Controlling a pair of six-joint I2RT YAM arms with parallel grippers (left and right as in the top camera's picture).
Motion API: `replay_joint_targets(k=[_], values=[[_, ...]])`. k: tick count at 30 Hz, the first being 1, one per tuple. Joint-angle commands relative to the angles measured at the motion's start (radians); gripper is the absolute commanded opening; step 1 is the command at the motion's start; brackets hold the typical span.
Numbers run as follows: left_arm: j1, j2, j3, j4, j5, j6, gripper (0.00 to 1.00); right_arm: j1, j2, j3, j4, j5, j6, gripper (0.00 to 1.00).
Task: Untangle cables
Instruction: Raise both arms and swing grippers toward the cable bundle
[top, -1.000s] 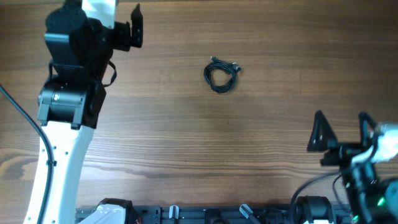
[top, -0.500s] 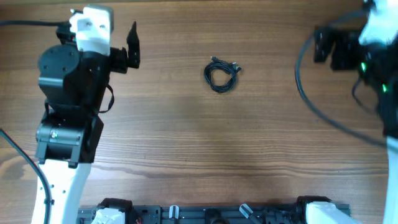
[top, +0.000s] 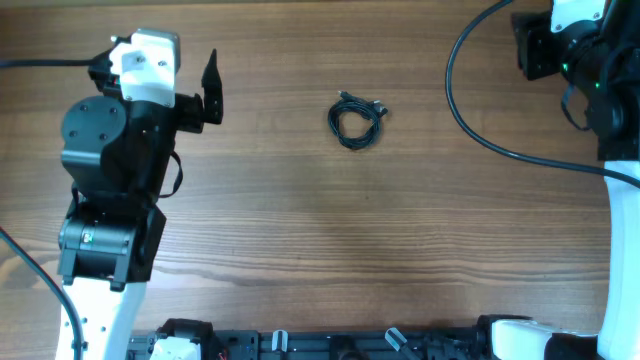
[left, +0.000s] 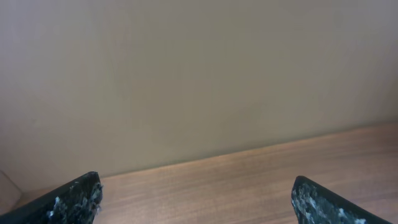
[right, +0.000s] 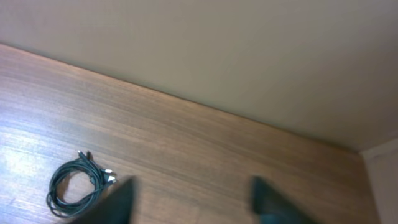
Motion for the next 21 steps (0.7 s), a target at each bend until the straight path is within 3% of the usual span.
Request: replay_joint_targets(k=[1, 8, 18, 21], values=[[0.008, -0.016, -0.062, 0.011, -0.013, 0.005, 0.99, -0.005, 0.0, 0.023, 0.061, -0.016, -0.021, 1.0], [0.007, -0.014, -0.141, 0.093, 0.006, 0.005, 0.98, -0.005, 0.023, 0.023, 0.341, 0.062, 0.165, 1.0], [0.008, -0.014, -0.141, 0.108, 0.006, 0.005, 0.99, 0.005, 0.047, -0.008, 0.257, 0.365, 0.104, 1.0], [0.011, -0.014, -0.141, 0.111, 0.005, 0.005, 1.0, 0.009, 0.008, -0.035, 0.295, 0.357, 0.116, 1.0]])
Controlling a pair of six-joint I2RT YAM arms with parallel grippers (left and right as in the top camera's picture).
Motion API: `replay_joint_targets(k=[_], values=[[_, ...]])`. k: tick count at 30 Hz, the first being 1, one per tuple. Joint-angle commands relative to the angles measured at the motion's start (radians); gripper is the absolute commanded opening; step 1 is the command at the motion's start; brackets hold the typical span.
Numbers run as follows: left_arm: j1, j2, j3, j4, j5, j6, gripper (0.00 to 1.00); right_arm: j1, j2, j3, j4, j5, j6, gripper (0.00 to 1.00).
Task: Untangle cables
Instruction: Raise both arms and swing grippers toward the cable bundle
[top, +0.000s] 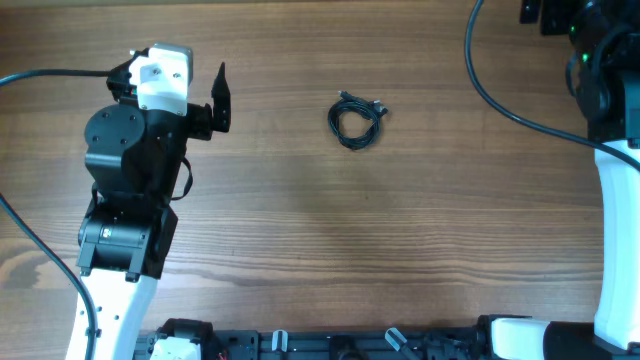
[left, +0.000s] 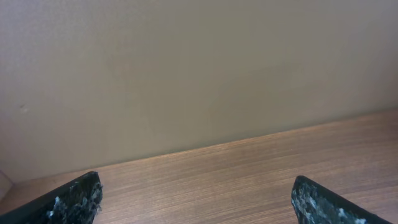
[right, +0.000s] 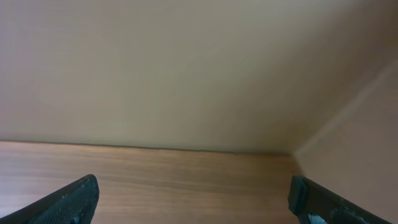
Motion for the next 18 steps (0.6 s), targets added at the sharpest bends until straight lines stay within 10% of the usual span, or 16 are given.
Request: replay_joint_targets(k=[1, 7, 18], values=[[0.011, -0.008, -0.008, 0.011, 0.005, 0.005, 0.99, 0.011, -0.054, -0.029, 0.059, 0.061, 0.021, 1.0], [0.011, 0.011, -0.008, 0.005, 0.004, 0.005, 1.0, 0.011, 0.003, -0.029, 0.411, 0.063, 0.045, 1.0], [0.011, 0.04, -0.008, 0.015, 0.005, 0.032, 1.0, 0.026, -0.21, -0.442, 0.345, 0.054, 0.101, 1.0]])
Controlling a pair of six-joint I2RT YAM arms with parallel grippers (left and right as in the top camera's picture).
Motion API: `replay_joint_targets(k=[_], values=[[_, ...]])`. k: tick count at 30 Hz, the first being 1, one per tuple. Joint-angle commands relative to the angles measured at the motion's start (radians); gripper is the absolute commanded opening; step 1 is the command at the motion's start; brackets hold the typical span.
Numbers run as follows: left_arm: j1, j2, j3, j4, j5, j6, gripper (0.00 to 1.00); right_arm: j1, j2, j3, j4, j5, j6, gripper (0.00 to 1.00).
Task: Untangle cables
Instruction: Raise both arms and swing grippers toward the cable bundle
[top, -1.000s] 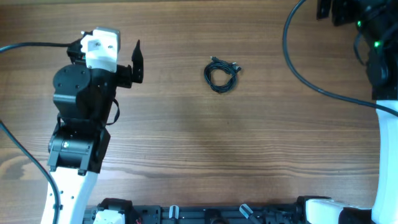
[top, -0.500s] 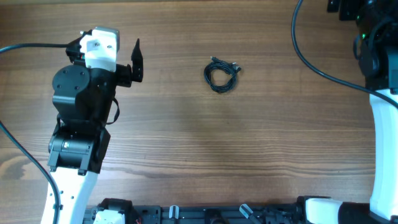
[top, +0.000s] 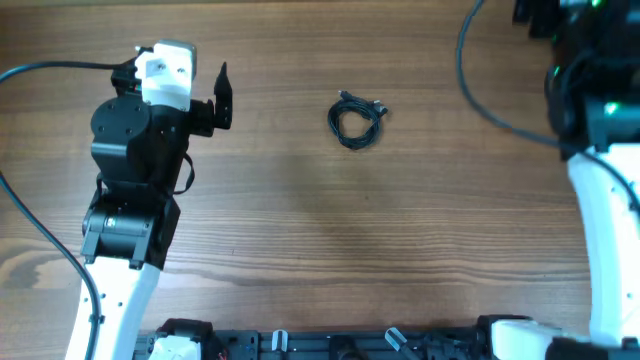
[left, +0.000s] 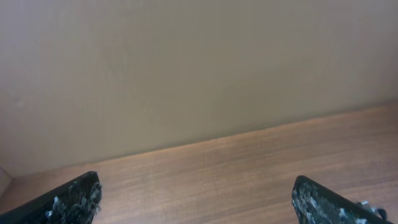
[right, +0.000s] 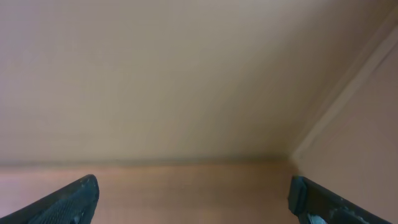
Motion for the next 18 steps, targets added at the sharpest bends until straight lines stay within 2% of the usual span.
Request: replay_joint_targets(k=[1, 7, 10, 14, 18], values=[[0.005, 0.001, -0.007, 0.005, 0.005, 0.021, 1.0, 0.018, -0.154, -0.137, 0.03, -0.008, 0.055, 1.0], [0.005, 0.001, -0.007, 0.004, 0.005, 0.02, 1.0, 0.024, -0.336, -0.278, 0.061, -0.009, 0.071, 1.0], [0.005, 0.0, -0.007, 0.004, 0.005, 0.02, 0.98, 0.024, -0.383, -0.295, 0.063, -0.027, 0.157, 1.0], [0.005, 0.0, -0.007, 0.005, 0.005, 0.019, 0.95, 0.024, -0.389, -0.295, 0.049, -0.08, 0.261, 1.0], [0.004, 0.0, -0.007, 0.004, 0.005, -0.058, 0.95, 0.024, -0.375, -0.295, 0.024, -0.149, 0.306, 1.0]])
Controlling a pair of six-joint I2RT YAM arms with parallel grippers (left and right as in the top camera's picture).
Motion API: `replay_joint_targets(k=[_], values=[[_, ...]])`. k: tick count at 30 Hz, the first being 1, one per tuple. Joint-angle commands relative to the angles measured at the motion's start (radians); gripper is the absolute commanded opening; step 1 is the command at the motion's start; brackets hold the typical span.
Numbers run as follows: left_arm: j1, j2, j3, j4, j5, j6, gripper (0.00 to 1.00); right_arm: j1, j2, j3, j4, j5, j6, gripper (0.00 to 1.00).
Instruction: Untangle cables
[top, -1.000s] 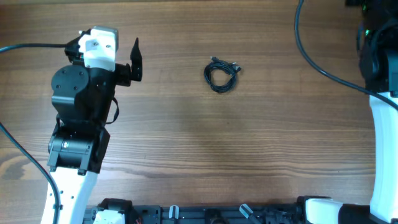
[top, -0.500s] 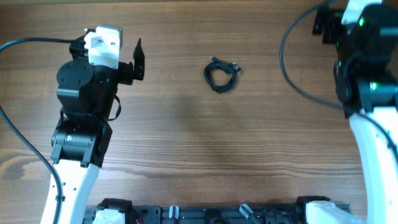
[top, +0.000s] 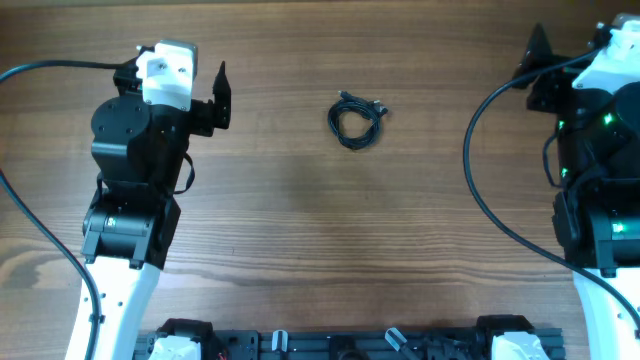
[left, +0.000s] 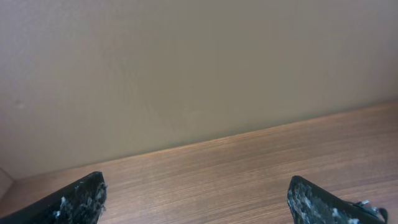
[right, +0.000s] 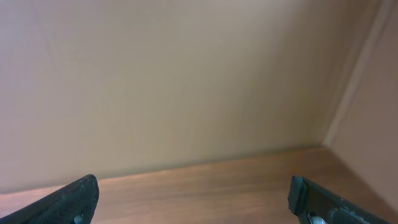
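A small coil of black cable (top: 356, 120) lies on the wooden table (top: 330, 230), far of centre, with nothing touching it. My left gripper (top: 219, 92) hovers well to the left of the coil. In the left wrist view this gripper (left: 194, 186) is open, its fingers wide apart over bare wood. My right gripper (top: 537, 62) is far to the right of the coil. It is also open (right: 193, 185), facing the back wall with nothing between its fingers. The right wrist view does not show the coil.
A beige wall (left: 199, 74) runs along the table's far edge, and a side wall (right: 367, 106) meets it at the right corner. Black arm cables loop over the table at left (top: 40, 70) and right (top: 480, 200). A rail (top: 330, 345) lines the near edge.
The right arm has come down from the top right corner, and its wrist and gripper now stand fully in the overhead view. Its wrist view shows more table. The left arm and coil are unchanged.
At first the left gripper was at the left and the right arm at the top right, its wrist view catching the coil. The left arm then stood slightly further right, and the right wrist faced the wall corner with fingers wide. The coil has stayed put.
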Motion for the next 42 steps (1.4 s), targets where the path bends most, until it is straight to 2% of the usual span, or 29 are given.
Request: replay_joint_targets(k=[1, 7, 11, 15, 16, 19, 23, 27, 30, 31, 32, 33, 36, 42], values=[[0.004, 0.002, -0.007, 0.003, 0.005, -0.09, 0.95, 0.003, 0.017, -0.013, -0.012, -0.071, 0.096, 1.0], [0.0, 0.042, -0.007, 0.003, 0.005, -0.166, 0.93, 0.029, 0.115, -0.013, 0.01, -0.083, 0.092, 1.0], [-0.029, 0.109, -0.006, 0.014, 0.005, -0.202, 0.83, 0.105, 0.183, -0.013, 0.048, -0.079, 0.051, 1.0], [-0.051, 0.206, -0.006, 0.015, 0.149, -0.246, 0.91, 0.168, 0.248, -0.006, 0.03, -0.033, 0.052, 1.0], [-0.058, 0.228, -0.006, 0.014, 0.167, -0.246, 0.94, 0.174, 0.258, -0.006, 0.008, -0.033, 0.072, 1.0], [-0.082, 0.301, -0.006, 0.014, 0.173, -0.244, 0.95, 0.176, 0.282, -0.006, -0.083, -0.05, 0.127, 1.0], [-0.12, 0.378, -0.006, 0.014, 0.174, -0.222, 0.95, 0.176, 0.286, -0.006, -0.176, -0.063, 0.123, 1.0], [-0.16, 0.42, -0.006, 0.003, 0.191, -0.215, 0.94, 0.176, 0.286, -0.006, -0.219, -0.106, 0.182, 1.0], [-0.181, 0.436, -0.006, -0.026, 0.27, -0.196, 0.9, 0.176, 0.286, -0.006, -0.18, -0.348, 0.011, 1.0], [-0.181, 0.439, -0.006, -0.041, 0.288, -0.157, 0.9, 0.176, 0.288, -0.006, -0.181, -0.389, -0.009, 1.0], [-0.181, 0.446, -0.006, -0.046, 0.301, -0.125, 0.96, 0.176, 0.294, -0.006, -0.188, -0.414, -0.013, 1.0], [-0.181, 0.454, -0.006, -0.045, 0.325, -0.094, 1.0, 0.176, 0.301, -0.006, -0.201, -0.421, -0.012, 1.0], [-0.181, 0.479, -0.006, -0.036, 0.411, -0.031, 1.0, 0.176, 0.36, -0.006, -0.227, -0.422, -0.006, 1.0], [-0.181, 0.55, -0.006, -0.015, 0.404, -0.042, 1.0, 0.176, 0.493, -0.006, -0.21, -0.326, 0.105, 1.0]])
